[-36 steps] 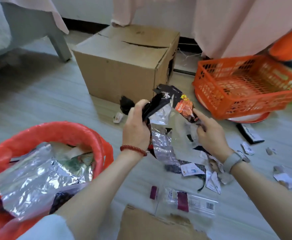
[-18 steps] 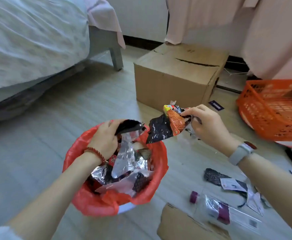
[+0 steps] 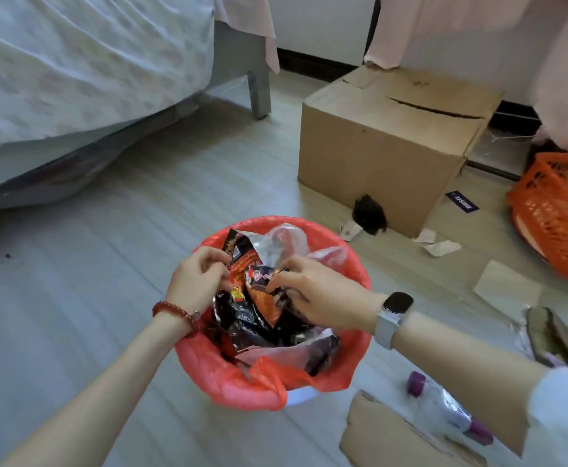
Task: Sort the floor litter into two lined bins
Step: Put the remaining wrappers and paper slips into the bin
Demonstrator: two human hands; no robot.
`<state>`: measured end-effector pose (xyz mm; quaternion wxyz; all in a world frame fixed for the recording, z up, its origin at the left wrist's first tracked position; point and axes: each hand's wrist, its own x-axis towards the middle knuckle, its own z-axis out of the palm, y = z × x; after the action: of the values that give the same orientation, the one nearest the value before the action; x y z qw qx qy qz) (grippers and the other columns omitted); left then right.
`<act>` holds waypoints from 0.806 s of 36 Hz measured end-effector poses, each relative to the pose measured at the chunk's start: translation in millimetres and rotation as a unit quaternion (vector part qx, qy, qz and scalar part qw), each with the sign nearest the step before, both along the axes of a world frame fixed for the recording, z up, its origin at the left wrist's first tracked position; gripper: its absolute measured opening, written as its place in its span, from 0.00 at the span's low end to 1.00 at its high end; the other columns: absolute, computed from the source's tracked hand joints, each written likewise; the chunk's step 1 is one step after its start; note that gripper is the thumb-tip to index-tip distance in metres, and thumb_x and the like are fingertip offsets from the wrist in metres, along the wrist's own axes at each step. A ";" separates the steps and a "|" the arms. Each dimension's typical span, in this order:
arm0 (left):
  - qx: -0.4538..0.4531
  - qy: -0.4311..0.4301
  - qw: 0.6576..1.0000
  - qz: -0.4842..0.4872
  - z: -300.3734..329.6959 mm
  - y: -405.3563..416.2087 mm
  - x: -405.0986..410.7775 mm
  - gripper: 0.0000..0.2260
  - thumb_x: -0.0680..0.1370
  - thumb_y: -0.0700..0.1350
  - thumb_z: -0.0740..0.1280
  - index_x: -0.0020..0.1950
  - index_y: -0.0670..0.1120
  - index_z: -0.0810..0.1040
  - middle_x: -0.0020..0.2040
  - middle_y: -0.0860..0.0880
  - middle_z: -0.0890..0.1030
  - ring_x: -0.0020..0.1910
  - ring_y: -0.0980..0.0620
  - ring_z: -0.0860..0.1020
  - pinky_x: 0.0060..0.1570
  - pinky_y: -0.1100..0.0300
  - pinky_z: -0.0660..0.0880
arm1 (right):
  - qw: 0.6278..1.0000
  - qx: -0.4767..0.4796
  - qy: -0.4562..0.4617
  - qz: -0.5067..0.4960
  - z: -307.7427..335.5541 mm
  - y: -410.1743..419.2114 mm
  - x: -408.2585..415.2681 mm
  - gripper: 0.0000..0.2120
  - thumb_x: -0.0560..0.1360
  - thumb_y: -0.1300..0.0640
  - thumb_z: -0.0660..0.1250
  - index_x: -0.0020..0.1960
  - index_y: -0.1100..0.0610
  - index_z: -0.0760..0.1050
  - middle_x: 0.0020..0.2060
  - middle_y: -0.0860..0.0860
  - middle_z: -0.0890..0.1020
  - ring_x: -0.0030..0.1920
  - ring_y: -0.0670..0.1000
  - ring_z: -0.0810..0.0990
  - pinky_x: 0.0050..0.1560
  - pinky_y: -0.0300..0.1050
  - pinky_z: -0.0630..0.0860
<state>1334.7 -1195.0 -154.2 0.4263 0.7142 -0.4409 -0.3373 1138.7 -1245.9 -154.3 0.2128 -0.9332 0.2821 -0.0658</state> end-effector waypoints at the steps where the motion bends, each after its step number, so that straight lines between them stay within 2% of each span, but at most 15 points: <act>1: -0.013 -0.082 0.997 0.004 0.9 2.4 3.6 0.03 0.75 0.43 0.62 0.45 0.49 0.75 0.41 0.46 0.77 0.37 0.52 0.79 0.45 0.59 0.74 | 0.999 0.020 0.029 0.014 -10.5 0.3 7.2 0.16 0.75 0.61 0.58 0.61 0.53 0.74 0.62 0.61 0.71 0.61 0.61 0.70 0.58 0.59 0.71; 2: -0.023 -0.161 0.987 -0.010 1.0 5.8 6.5 0.09 0.72 0.52 0.63 0.49 0.50 0.76 0.45 0.49 0.76 0.44 0.52 0.77 0.50 0.58 0.73 | 0.997 0.047 0.066 0.017 -19.0 0.7 13.3 0.16 0.77 0.56 0.57 0.64 0.51 0.71 0.69 0.60 0.64 0.68 0.61 0.63 0.63 0.62 0.67; 4: -0.023 -0.257 0.961 -0.097 0.1 13.3 10.2 0.32 0.65 0.67 0.59 0.65 0.52 0.71 0.60 0.50 0.69 0.60 0.53 0.69 0.64 0.57 0.64 | 0.983 0.117 0.139 0.012 -26.1 0.1 21.0 0.21 0.80 0.47 0.53 0.72 0.44 0.59 0.76 0.54 0.48 0.75 0.58 0.49 0.71 0.64 0.55; 6: 0.028 -0.312 0.928 -0.201 -6.0 17.3 10.4 0.50 0.57 0.78 0.54 0.74 0.56 0.55 0.74 0.49 0.54 0.73 0.51 0.54 0.72 0.53 0.53 | 0.964 0.188 0.187 0.005 -24.8 -1.5 23.4 0.26 0.80 0.42 0.48 0.75 0.43 0.45 0.76 0.49 0.41 0.76 0.55 0.42 0.74 0.59 0.46; 7: 0.060 -0.338 0.907 -0.244 -10.5 19.2 9.4 0.55 0.53 0.82 0.51 0.75 0.59 0.45 0.76 0.51 0.44 0.75 0.51 0.45 0.73 0.52 0.49 | 0.955 0.213 0.204 0.005 -22.4 -2.0 21.9 0.27 0.80 0.41 0.47 0.75 0.44 0.40 0.76 0.48 0.40 0.76 0.54 0.40 0.75 0.57 0.43; 9: 0.091 -0.366 0.877 -0.297 -15.9 19.9 4.3 0.56 0.49 0.83 0.51 0.69 0.62 0.31 0.74 0.55 0.32 0.74 0.54 0.35 0.74 0.52 0.45 | 0.944 0.248 0.218 0.006 -19.0 -3.7 15.0 0.28 0.80 0.40 0.45 0.75 0.44 0.38 0.75 0.46 0.40 0.75 0.51 0.37 0.75 0.54 0.40; 11: 0.085 -0.336 0.890 -0.297 -15.8 15.1 0.1 0.54 0.52 0.78 0.57 0.65 0.62 0.26 0.71 0.59 0.31 0.73 0.57 0.33 0.75 0.51 0.44 | 0.940 0.277 0.199 0.007 -10.9 -6.1 5.9 0.27 0.80 0.41 0.45 0.75 0.46 0.41 0.76 0.45 0.42 0.75 0.47 0.38 0.75 0.50 0.38; 13: 0.080 -0.300 0.907 -0.285 -8.8 9.4 -3.0 0.53 0.54 0.75 0.58 0.64 0.62 0.26 0.71 0.62 0.35 0.72 0.60 0.35 0.75 0.49 0.45 | 0.937 0.320 0.137 -0.012 4.1 -6.6 -6.6 0.27 0.79 0.40 0.45 0.75 0.46 0.48 0.75 0.42 0.49 0.75 0.42 0.44 0.76 0.46 0.41; 16: 0.085 -0.281 0.912 -0.288 -3.6 2.3 -1.0 0.53 0.56 0.77 0.54 0.72 0.58 0.35 0.76 0.58 0.44 0.74 0.59 0.39 0.74 0.47 0.45 | 0.932 0.360 0.017 -0.040 32.6 -2.7 -29.2 0.26 0.76 0.36 0.49 0.72 0.40 0.56 0.71 0.36 0.59 0.72 0.37 0.56 0.73 0.38 0.51; 18: 0.081 -0.275 0.912 -0.294 -2.8 -0.6 0.8 0.52 0.56 0.82 0.44 0.75 0.57 0.43 0.77 0.56 0.48 0.75 0.58 0.41 0.74 0.46 0.43 | 0.946 0.325 -0.016 -0.019 46.1 2.8 -44.6 0.24 0.73 0.32 0.51 0.68 0.32 0.56 0.71 0.36 0.62 0.70 0.34 0.58 0.72 0.36 0.54; 20: 0.085 -0.262 0.917 -0.288 -2.0 -2.6 2.1 0.52 0.56 0.82 0.36 0.75 0.57 0.47 0.76 0.56 0.51 0.75 0.57 0.43 0.73 0.46 0.41 | 0.969 0.243 -0.013 0.033 52.1 9.8 -55.4 0.29 0.70 0.28 0.52 0.69 0.32 0.54 0.72 0.39 0.61 0.72 0.37 0.57 0.72 0.37 0.54; 22: 0.086 -0.254 0.923 -0.276 -3.2 -5.2 2.0 0.52 0.56 0.81 0.33 0.75 0.57 0.49 0.76 0.55 0.52 0.75 0.55 0.44 0.72 0.45 0.40 | 0.989 0.104 0.024 0.102 46.9 15.0 -60.0 0.35 0.69 0.28 0.52 0.73 0.40 0.54 0.73 0.46 0.61 0.74 0.44 0.56 0.73 0.42 0.54; 25: 0.078 -0.277 0.916 -0.280 -4.4 -5.6 -2.2 0.51 0.58 0.80 0.32 0.75 0.56 0.50 0.77 0.53 0.53 0.76 0.53 0.44 0.72 0.46 0.37 | 0.976 -0.130 0.078 0.154 24.4 14.5 -57.8 0.35 0.72 0.31 0.55 0.73 0.46 0.55 0.73 0.53 0.62 0.74 0.55 0.58 0.71 0.56 0.57; 27: 0.065 -0.283 0.915 -0.281 -4.3 -3.6 -3.5 0.50 0.60 0.79 0.32 0.76 0.54 0.51 0.76 0.52 0.54 0.76 0.52 0.45 0.71 0.49 0.35 | 0.963 -0.210 0.086 0.144 9.8 6.1 -49.9 0.33 0.72 0.35 0.57 0.73 0.46 0.56 0.72 0.53 0.63 0.72 0.57 0.61 0.69 0.61 0.60; 29: 0.051 -0.297 0.914 -0.273 -2.0 -0.8 -4.3 0.50 0.61 0.79 0.33 0.76 0.53 0.51 0.76 0.52 0.55 0.76 0.51 0.45 0.71 0.51 0.34 | 0.969 -0.218 0.083 0.083 1.3 -3.2 -37.1 0.36 0.71 0.37 0.60 0.74 0.48 0.52 0.74 0.55 0.60 0.73 0.60 0.59 0.68 0.66 0.59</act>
<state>1330.4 -1195.8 -156.3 0.1307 0.6542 -0.7069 -0.2351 1101.7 -1249.1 -153.0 -0.0151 -0.9793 0.1995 -0.0306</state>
